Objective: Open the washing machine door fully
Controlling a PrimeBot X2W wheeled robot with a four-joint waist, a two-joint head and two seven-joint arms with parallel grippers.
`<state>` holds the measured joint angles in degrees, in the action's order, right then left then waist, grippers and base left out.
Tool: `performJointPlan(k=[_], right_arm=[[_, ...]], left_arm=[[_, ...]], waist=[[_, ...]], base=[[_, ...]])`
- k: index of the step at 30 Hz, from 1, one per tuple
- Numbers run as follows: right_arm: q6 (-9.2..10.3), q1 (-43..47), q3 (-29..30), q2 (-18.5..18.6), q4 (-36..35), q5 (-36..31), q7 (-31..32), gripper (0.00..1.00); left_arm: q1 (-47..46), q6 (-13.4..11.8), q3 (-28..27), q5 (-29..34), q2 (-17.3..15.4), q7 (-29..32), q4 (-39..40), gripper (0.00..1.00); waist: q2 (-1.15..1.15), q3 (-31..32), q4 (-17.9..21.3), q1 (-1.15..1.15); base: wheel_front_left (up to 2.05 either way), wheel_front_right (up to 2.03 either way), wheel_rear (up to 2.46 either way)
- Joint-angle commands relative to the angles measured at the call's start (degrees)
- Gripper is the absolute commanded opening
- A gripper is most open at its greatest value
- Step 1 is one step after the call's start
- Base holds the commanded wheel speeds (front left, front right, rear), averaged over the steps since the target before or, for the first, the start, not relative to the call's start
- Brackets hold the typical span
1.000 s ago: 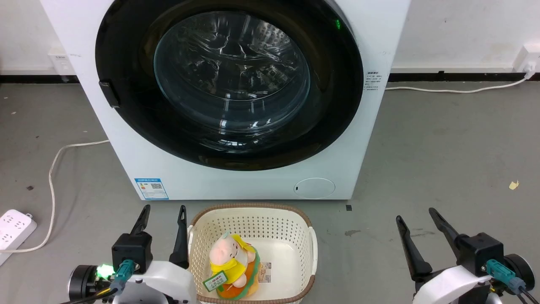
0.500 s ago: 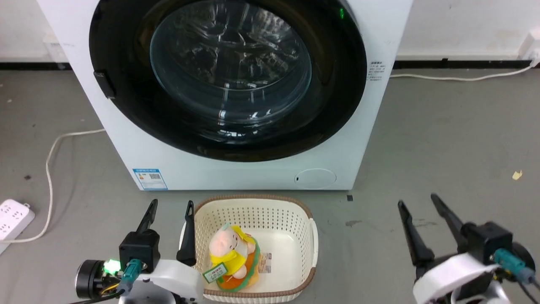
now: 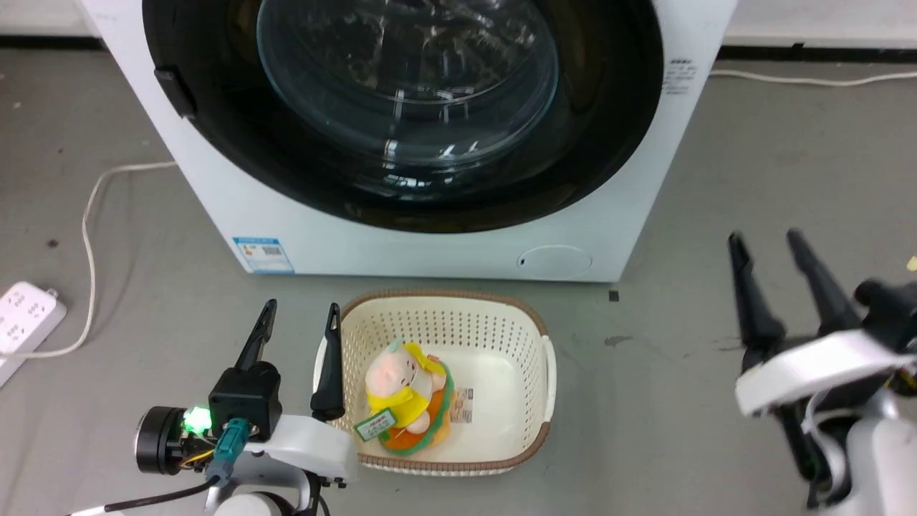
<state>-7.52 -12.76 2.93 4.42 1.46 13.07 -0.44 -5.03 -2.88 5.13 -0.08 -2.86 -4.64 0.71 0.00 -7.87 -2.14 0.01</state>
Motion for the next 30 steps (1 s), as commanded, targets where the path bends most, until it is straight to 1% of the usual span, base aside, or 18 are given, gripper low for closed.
performJointPlan(k=[1,4,7,12,13,14,15,17,18,20,21,24,25,26,27,30], right_arm=[[0.0,-4.0,1.4,0.3,0.9,2.6,1.1,1.0],[0.01,-6.0,2.3,0.0,1.6,4.0,1.9,1.0],[0.01,-10.5,4.7,-0.5,3.7,7.3,3.8,1.0],[0.01,-14.7,6.3,-0.5,5.5,8.2,4.9,1.0],[0.01,-16.8,7.3,-0.5,6.7,8.9,5.7,1.0],[0.01,-16.8,7.3,-0.5,6.7,8.9,5.7,1.0],[0.01,-19.0,8.3,-0.5,7.9,10.0,6.6,0.0],[0.01,-20.1,9.0,-0.5,8.7,10.6,7.1,0.0],[0.01,-22.5,10.5,-0.7,10.4,11.9,8.1,0.0],[0.01,-23.7,11.3,-0.7,11.3,12.5,8.5,0.0],[0.01,-26.4,12.8,-0.8,13.2,13.8,9.4,0.0],[0.01,-29.0,14.3,-0.9,15.2,14.9,10.3,0.0],[0.01,-30.3,15.2,-0.9,16.3,15.3,10.7,0.0],[0.01,-32.8,17.2,-0.8,19.2,16.0,11.6,0.0],[0.01,-32.8,17.2,-0.8,19.2,16.0,11.6,0.0],[0.01,-36.9,19.8,-0.5,23.7,16.8,14.0,0.0]], left_arm=[[-1.3,-0.5,0.7,0.2,-0.3,-0.8,0.6,1.0],[-1.6,-0.7,1.0,0.1,-0.3,-1.1,0.7,1.0],[-2.4,-1.1,1.6,0.1,-0.3,-1.6,0.9,1.0],[-3.2,-1.4,2.1,0.0,-0.3,-2.0,1.1,1.0],[-3.7,-1.6,2.5,-0.1,-0.3,-2.3,1.2,1.0],[-3.7,-1.6,2.5,-0.1,-0.3,-2.3,1.2,1.0],[-4.2,-1.9,2.8,-0.2,-0.3,-2.5,1.4,1.0],[-4.3,-2.0,3.0,-0.2,-0.3,-2.6,1.5,1.0],[-4.6,-2.2,3.3,-0.2,-0.3,-2.9,1.7,1.0],[-4.7,-2.3,3.5,-0.3,-0.3,-3.0,1.8,1.0],[-5.0,-2.5,3.8,-0.3,-0.3,-3.2,1.9,1.0],[-5.2,-2.7,4.0,-0.3,-0.3,-3.5,2.1,1.0],[-5.4,-2.8,4.1,-0.3,-0.3,-3.6,2.1,1.0],[-5.7,-2.9,4.5,-0.4,-0.3,-3.8,2.3,1.0],[-5.7,-2.9,4.5,-0.4,-0.3,-3.8,2.3,1.0],[-6.2,-3.2,5.1,-0.5,-0.3,-4.2,2.4,1.0]], waist=[[0.0,-1.4,-0.7,-0.01],[0.0,-2.0,-1.0,-0.01],[0.0,-3.3,-1.5,-0.01],[0.0,-4.6,-2.1,-0.01],[0.0,-5.3,-2.6,-0.01],[0.0,-5.3,-2.6,-0.01],[0.0,-6.0,-3.0,-0.01],[0.0,-6.3,-3.2,-0.01],[0.0,-6.9,-3.5,-0.01],[0.0,-7.2,-3.7,-0.01],[0.0,-7.8,-4.1,-0.01],[0.0,-8.4,-4.4,-0.01],[0.0,-8.8,-4.6,-0.01],[0.0,-9.4,-5.0,-0.01],[0.0,-9.4,-5.0,-0.01],[0.0,-10.2,-5.6,-0.01]], base=[[0.0,0.0,0.0],[0.0,0.0,0.0],[0.0,0.0,0.0],[0.0,0.0,0.0],[0.0,0.0,0.0],[0.0,0.0,0.0],[0.0,0.0,0.0],[0.0,0.0,0.0],[0.0,0.0,0.0],[0.0,0.0,0.0],[0.0,0.0,0.0],[0.0,0.0,0.0],[0.0,0.0,0.0],[0.0,0.0,0.0],[0.0,0.0,0.0],[0.0,0.0,0.0]])
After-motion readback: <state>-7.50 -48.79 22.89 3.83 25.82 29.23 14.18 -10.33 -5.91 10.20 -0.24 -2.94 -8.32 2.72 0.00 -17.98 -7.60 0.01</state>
